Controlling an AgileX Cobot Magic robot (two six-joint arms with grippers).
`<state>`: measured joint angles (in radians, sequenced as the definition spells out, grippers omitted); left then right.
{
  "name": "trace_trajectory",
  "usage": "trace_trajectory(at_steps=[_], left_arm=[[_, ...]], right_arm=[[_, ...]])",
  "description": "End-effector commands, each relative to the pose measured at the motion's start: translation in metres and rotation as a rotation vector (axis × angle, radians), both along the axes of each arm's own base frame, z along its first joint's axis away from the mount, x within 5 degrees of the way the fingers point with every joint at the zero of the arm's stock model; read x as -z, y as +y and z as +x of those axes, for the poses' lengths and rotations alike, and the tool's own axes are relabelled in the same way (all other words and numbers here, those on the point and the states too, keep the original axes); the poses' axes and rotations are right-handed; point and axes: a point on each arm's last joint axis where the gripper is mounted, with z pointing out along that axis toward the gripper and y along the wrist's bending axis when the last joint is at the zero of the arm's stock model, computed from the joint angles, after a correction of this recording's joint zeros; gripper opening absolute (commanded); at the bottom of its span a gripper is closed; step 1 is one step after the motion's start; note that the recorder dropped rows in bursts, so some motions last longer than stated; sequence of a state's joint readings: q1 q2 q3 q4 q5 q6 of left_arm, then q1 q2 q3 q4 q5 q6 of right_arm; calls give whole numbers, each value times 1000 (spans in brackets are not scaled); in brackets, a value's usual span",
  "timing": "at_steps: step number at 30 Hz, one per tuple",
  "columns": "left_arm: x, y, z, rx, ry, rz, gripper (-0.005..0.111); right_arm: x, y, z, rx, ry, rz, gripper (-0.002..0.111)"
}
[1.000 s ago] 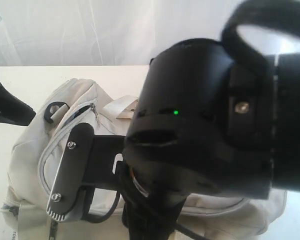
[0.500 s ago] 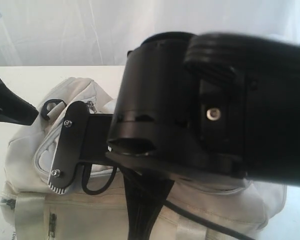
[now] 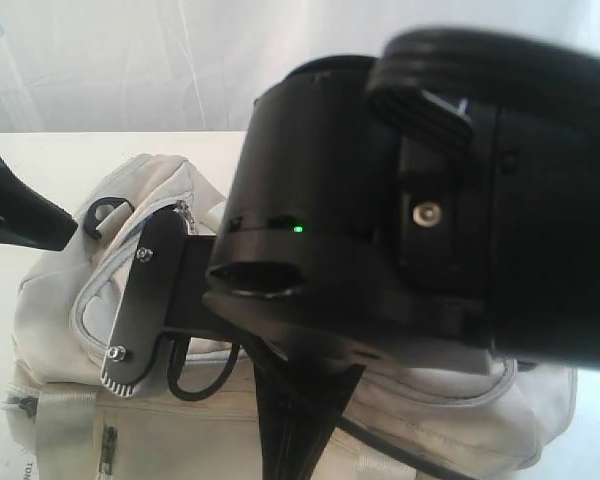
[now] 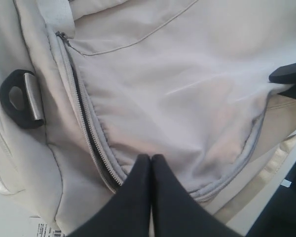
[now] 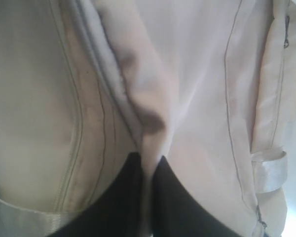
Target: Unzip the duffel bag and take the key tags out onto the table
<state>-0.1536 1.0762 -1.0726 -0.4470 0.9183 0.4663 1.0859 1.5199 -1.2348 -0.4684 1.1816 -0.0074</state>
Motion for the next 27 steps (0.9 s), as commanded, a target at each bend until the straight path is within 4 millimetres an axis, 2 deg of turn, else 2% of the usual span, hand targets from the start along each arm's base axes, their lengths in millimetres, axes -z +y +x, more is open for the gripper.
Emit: trace_trajectory(at_steps=[1,7,9,11,17,27], left_arm=[[-2,-1,-4,11,5,-20,0],[-2,-1,-4,11,5,-20,0],[-2,-1,-4,11,5,-20,0],[-2,-1,-4,11,5,-20,0],[-2,-1,-4,11,5,-20,0],[-3,-1,-4,10,4,-20,0]], right_arm=[[-3,-3,-3,29,29,-4,5],[-3,-3,-3,29,29,-4,29],[-3,-3,-3,24,28,-8,29],[-3,-3,-3,23,26,-9,26],[-5,-4,0,22,-4,-19,0],[-15,-9,3,11,-80,-28,0]])
